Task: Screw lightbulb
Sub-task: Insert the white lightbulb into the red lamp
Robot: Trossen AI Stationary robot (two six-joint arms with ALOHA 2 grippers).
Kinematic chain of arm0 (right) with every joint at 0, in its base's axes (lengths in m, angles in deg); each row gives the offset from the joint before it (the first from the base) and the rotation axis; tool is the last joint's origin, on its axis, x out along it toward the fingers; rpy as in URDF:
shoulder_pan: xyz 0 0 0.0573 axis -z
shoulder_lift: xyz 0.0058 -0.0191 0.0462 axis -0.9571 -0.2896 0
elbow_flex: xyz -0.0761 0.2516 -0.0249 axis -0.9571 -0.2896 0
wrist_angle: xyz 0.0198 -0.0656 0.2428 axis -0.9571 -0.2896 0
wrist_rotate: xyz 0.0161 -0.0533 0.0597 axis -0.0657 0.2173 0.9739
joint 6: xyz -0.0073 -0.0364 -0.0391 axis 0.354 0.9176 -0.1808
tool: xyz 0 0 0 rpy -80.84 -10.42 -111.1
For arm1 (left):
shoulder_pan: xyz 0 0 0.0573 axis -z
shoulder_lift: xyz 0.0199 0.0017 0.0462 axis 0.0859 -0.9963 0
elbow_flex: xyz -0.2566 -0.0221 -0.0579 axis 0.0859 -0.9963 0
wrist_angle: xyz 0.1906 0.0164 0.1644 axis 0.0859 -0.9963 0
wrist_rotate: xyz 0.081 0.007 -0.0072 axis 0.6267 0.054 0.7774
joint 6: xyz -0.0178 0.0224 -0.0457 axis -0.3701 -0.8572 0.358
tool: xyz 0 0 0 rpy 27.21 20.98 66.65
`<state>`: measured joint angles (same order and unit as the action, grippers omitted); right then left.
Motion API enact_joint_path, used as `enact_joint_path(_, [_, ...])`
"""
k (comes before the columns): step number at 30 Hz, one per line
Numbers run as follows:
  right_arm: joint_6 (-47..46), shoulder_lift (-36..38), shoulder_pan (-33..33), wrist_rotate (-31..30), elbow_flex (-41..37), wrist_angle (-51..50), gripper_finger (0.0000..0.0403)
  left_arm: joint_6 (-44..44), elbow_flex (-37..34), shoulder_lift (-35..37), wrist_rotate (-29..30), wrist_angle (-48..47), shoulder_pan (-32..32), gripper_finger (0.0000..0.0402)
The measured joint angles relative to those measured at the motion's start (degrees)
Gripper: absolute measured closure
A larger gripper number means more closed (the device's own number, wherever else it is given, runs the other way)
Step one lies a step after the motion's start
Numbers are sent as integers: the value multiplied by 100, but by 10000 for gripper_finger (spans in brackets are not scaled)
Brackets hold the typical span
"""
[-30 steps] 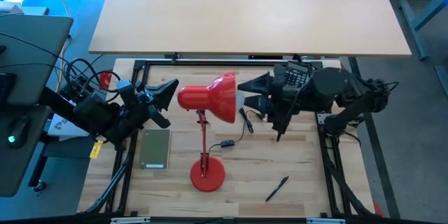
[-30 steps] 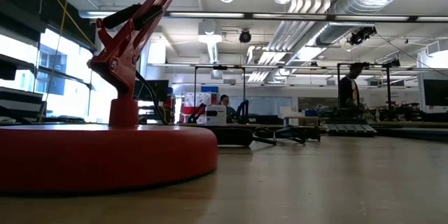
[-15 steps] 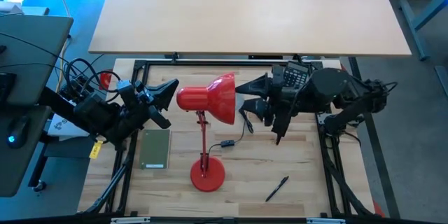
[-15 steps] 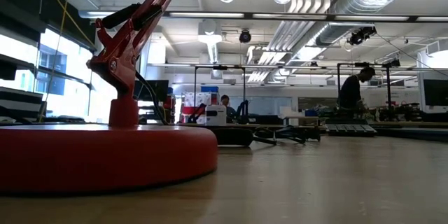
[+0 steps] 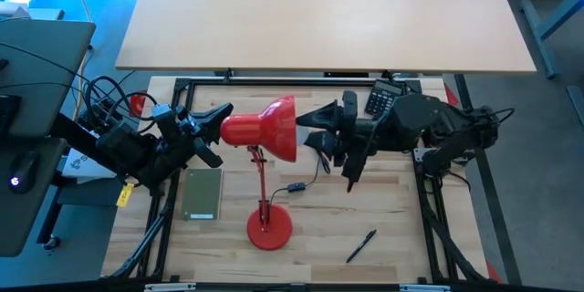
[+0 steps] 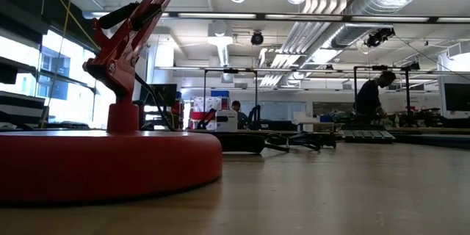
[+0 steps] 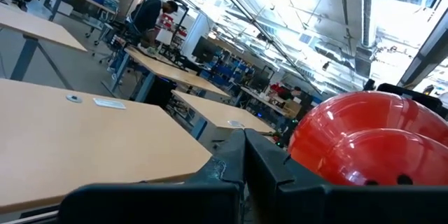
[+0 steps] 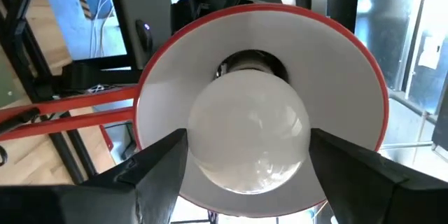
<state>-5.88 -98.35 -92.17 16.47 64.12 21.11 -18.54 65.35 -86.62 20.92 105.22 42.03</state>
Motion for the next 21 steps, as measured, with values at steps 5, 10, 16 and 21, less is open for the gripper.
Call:
enact_joint_path(5, [104, -2, 0, 32, -1, 46, 116, 2, 0, 0, 2, 0, 0, 401])
enact_joint_path(10, [205, -2, 0, 63, -2, 67, 116, 5, 0, 0, 2, 0, 0, 401])
enact_joint_path(16, [306, -17, 0, 175, -2, 87, 116, 8, 0, 0, 2, 0, 0, 402])
enact_joint_path(21, [344, -87, 14, 186, -2, 230, 116, 48, 0, 0, 4, 0, -31, 402])
